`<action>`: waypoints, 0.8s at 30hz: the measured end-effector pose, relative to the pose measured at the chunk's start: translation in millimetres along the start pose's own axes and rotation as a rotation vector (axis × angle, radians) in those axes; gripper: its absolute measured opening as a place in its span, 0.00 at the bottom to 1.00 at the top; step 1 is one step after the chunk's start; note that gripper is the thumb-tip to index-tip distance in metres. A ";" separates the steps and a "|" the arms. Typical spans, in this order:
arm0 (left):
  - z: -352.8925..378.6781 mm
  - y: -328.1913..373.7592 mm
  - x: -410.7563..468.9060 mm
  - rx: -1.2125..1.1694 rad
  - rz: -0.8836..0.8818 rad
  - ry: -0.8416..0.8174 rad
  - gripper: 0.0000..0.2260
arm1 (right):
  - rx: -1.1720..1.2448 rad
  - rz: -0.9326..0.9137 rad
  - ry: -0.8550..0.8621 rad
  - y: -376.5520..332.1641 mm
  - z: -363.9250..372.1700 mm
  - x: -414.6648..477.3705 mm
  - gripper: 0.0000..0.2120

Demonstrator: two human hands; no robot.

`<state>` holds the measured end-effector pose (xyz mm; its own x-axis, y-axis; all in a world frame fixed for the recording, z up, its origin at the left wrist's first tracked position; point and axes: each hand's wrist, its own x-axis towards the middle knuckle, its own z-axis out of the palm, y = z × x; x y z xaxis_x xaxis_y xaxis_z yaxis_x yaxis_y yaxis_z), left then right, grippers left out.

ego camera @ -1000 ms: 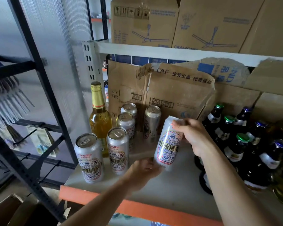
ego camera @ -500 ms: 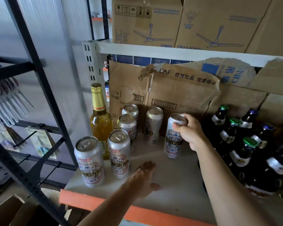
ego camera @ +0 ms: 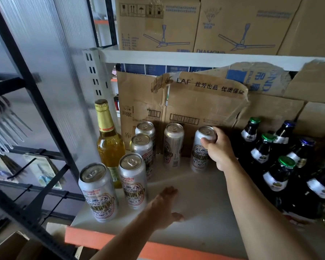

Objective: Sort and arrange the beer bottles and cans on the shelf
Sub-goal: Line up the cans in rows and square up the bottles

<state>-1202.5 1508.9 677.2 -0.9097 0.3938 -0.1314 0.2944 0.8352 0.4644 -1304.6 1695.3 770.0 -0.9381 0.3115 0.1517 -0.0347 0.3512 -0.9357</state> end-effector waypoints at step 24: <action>3.7 7.4 -13.5 0.037 -0.027 0.012 0.32 | -0.081 0.117 0.067 16.9 12.2 -86.7 0.20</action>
<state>-1187.0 1511.1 679.2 -0.9210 0.3662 -0.1328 0.2799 0.8592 0.4284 -1228.1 1663.4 737.2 -0.9090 0.4114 0.0670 0.1036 0.3786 -0.9197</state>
